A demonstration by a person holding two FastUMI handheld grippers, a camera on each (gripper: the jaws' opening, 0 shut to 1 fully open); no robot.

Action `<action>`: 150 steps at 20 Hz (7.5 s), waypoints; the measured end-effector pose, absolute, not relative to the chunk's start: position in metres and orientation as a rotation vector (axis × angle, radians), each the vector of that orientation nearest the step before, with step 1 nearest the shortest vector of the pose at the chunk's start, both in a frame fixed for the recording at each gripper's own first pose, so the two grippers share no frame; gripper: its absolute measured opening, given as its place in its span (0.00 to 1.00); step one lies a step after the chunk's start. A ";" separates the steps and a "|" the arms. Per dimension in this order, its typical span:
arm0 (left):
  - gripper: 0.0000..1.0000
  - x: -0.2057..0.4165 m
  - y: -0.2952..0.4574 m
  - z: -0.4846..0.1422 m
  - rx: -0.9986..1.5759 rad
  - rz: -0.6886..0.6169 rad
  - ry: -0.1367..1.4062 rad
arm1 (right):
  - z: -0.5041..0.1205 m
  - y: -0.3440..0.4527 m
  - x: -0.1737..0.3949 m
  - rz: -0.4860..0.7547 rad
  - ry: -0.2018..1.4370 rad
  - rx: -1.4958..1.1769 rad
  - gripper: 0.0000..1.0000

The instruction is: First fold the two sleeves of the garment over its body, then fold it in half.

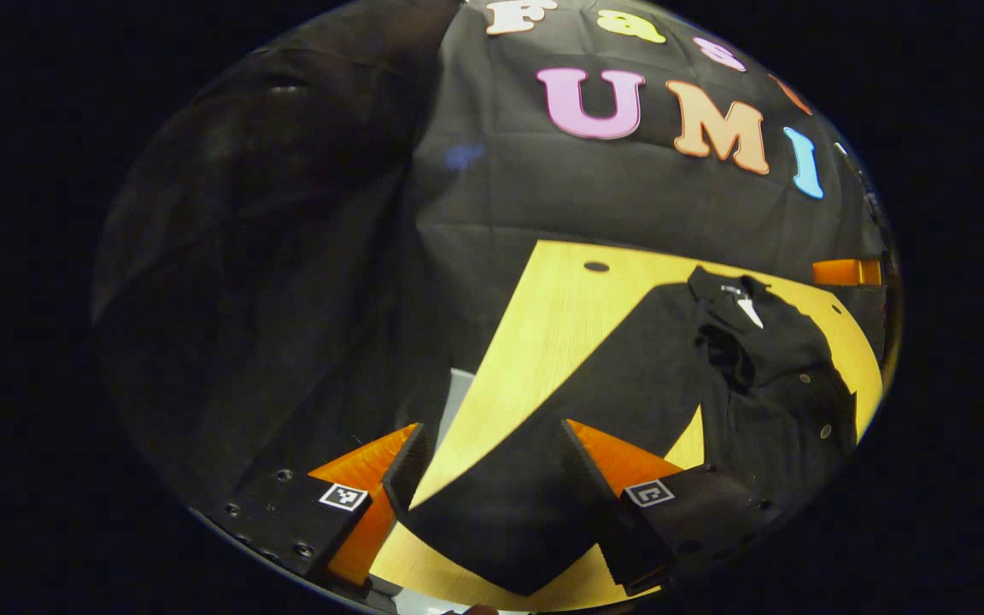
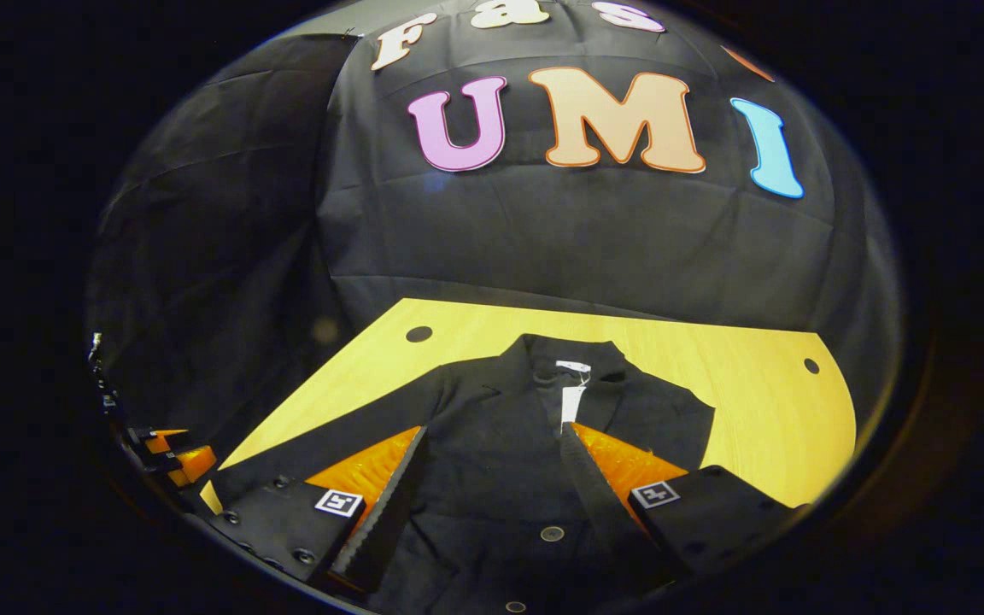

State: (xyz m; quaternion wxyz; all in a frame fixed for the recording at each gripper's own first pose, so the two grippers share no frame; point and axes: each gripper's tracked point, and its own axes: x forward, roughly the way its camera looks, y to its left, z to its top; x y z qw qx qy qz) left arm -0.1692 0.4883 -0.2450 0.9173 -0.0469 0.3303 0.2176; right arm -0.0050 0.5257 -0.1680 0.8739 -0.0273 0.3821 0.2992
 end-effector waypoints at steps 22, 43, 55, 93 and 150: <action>0.39 -0.176 0.432 -0.307 -0.179 0.368 0.808 | -0.178 0.463 -0.023 0.566 0.823 -0.059 0.94; 0.00 -0.082 0.399 -0.203 -0.157 0.353 0.573 | -0.111 0.381 -0.004 0.547 0.554 0.046 0.94; 0.00 0.012 0.342 -0.130 -0.060 0.185 0.456 | -0.082 0.304 -0.005 0.453 0.458 0.102 0.98; 0.00 0.157 0.067 -0.147 0.036 -0.172 0.536 | -0.075 0.090 -0.044 0.099 0.398 0.191 0.97; 0.00 -0.234 0.245 -0.303 -0.109 0.104 0.869 | -0.302 0.217 -0.246 0.460 1.156 -0.008 0.08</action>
